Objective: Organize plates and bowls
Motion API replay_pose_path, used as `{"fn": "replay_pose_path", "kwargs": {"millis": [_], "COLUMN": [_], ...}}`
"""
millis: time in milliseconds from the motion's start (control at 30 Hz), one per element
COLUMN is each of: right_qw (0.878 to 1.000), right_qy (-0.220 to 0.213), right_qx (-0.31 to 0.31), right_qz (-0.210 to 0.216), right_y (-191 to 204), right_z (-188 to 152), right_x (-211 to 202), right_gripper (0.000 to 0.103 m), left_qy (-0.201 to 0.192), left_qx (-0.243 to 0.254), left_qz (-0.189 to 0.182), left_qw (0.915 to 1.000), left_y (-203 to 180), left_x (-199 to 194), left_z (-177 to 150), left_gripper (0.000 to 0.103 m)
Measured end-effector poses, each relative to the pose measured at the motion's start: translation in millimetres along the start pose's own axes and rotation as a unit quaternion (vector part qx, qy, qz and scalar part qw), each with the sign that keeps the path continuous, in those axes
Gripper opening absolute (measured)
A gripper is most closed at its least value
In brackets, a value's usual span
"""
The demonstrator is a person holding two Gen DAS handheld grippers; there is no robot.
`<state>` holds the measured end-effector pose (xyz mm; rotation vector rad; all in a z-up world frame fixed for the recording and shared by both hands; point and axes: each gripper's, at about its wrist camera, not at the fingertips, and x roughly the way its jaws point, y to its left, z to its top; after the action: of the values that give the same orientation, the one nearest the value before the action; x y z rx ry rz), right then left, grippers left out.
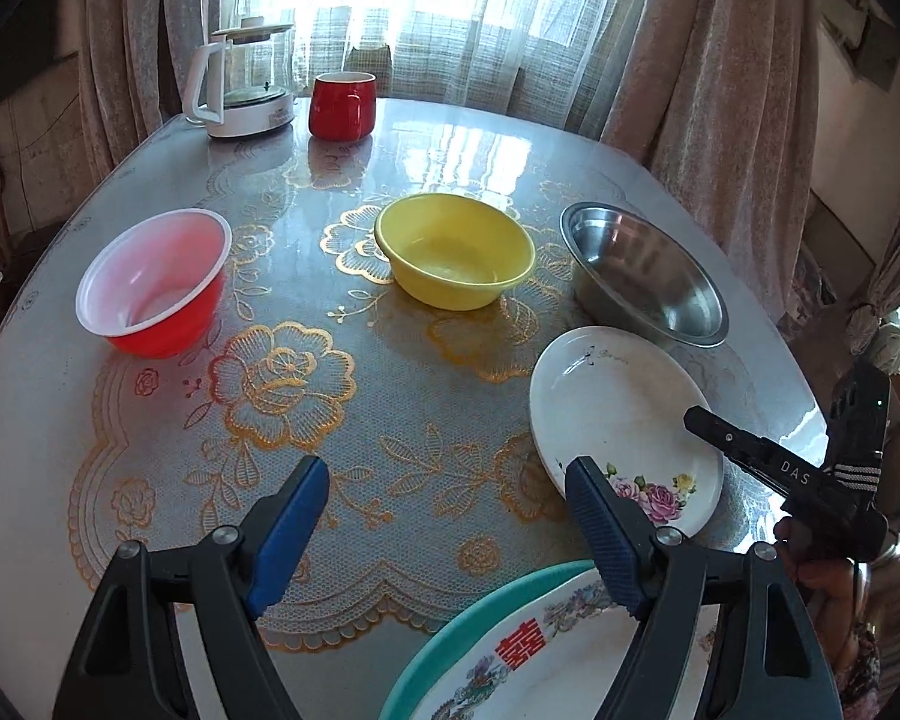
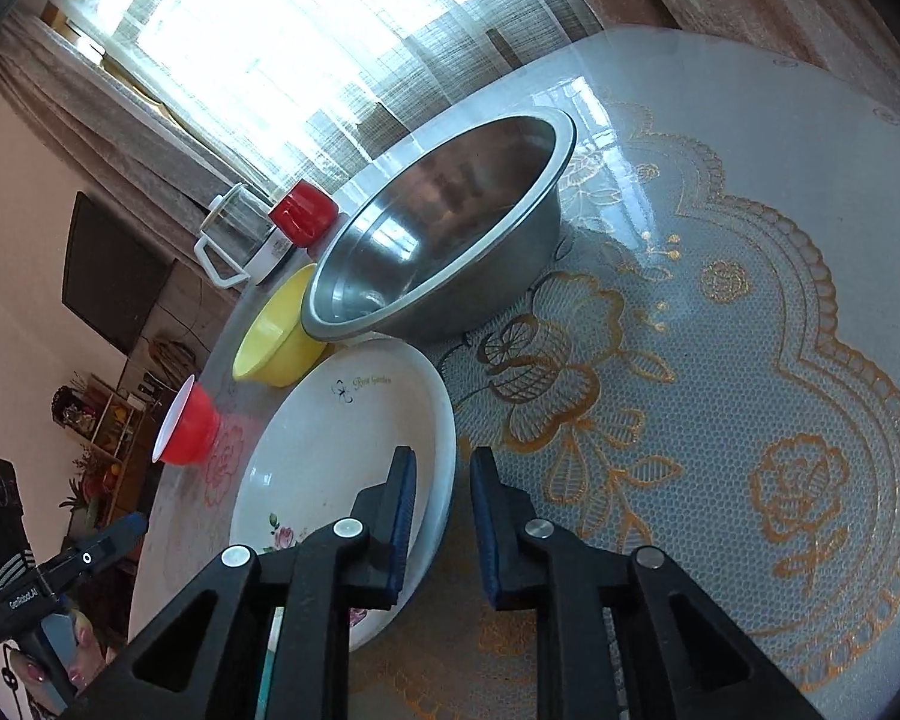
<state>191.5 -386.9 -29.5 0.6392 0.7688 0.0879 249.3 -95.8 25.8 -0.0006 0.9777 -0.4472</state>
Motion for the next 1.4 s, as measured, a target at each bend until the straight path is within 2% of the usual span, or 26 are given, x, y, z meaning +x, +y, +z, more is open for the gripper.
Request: {"fn": "replay_pose_path", "kwargs": {"millis": [100,167,267,400,567,633,667,733,767,800,833,900,1033,1200,1400], "right_qw": [1.000,1.000,1.000,1.000,1.000,1.000,1.000,1.000,1.000,1.000,1.000,1.000,1.000,1.000,0.999], "right_qy": [-0.006,-0.012,0.010,0.010,0.011,0.011,0.011,0.012,0.012,0.012,0.012,0.012,0.012,0.009,-0.008], "right_qx": [0.005,0.008,-0.003,-0.006,-0.005,-0.004,-0.002,-0.002,-0.002,-0.002,-0.002,-0.002,-0.003,-0.004,-0.007], "right_qz": [0.024,0.025,0.008,0.006,0.007,0.009,0.010,0.011,0.011,0.011,0.012,0.012,0.010,0.010,0.032], "right_y": [-2.4,-2.9,1.8,1.2,0.6,0.5,0.5,0.7,0.5,0.6,0.5,1.3,2.2,3.7,4.7], "right_z": [-1.0,-1.6,-1.4,-1.6,-1.8,-1.3,-1.0,-0.6,-0.7,-0.7,-0.7,-0.4,-0.4,-0.5,-0.4], "right_x": [-1.7,-4.4,2.7,2.8,2.9,3.7,4.0,4.4,4.4,4.3,4.4,5.0,5.3,4.4,-2.4], "right_gripper": [0.018,0.018,0.014,0.014,0.014,0.014,0.014,0.014,0.014,0.014,0.013,0.013,0.013,0.012,0.010], "left_qy": [0.015,0.033,0.064,0.091,0.109,0.115,0.118,0.112,0.116,0.113,0.116,0.122,0.107,0.096,0.070], "left_qx": [0.005,0.008,0.007,-0.017,0.000,-0.008,-0.009,-0.006,-0.005,-0.003,-0.001,0.005,0.042,0.017,-0.016], "left_qz": [0.002,0.006,0.000,-0.016,-0.038,-0.054,-0.058,-0.051,-0.057,-0.057,-0.064,-0.079,-0.058,-0.070,-0.091], "left_qw": [0.9999,0.9994,0.9979,0.9956,0.9934,0.9919,0.9913,0.9924,0.9916,0.9920,0.9911,0.9893,0.9917,0.9928,0.9932], "left_y": [1.0,0.5,0.2,-0.1,-14.6,-16.7,-17.8,-21.0,-22.0,-23.3,-24.8,-31.7,-46.1,-41.3,-28.0], "left_x": [13.3,26.0,45.8,67.7,84.8,89.5,92.0,92.6,93.9,93.6,94.9,99.2,97.1,92.9,78.4], "left_z": [8.2,12.3,20.0,30.6,38.4,39.7,39.6,39.1,38.5,38.2,37.8,36.7,33.8,31.0,23.1], "left_gripper": [0.080,0.079,0.076,0.068,0.066,0.062,0.057,0.048,0.038,0.033,0.029,0.016,0.013,0.012,0.012]}}
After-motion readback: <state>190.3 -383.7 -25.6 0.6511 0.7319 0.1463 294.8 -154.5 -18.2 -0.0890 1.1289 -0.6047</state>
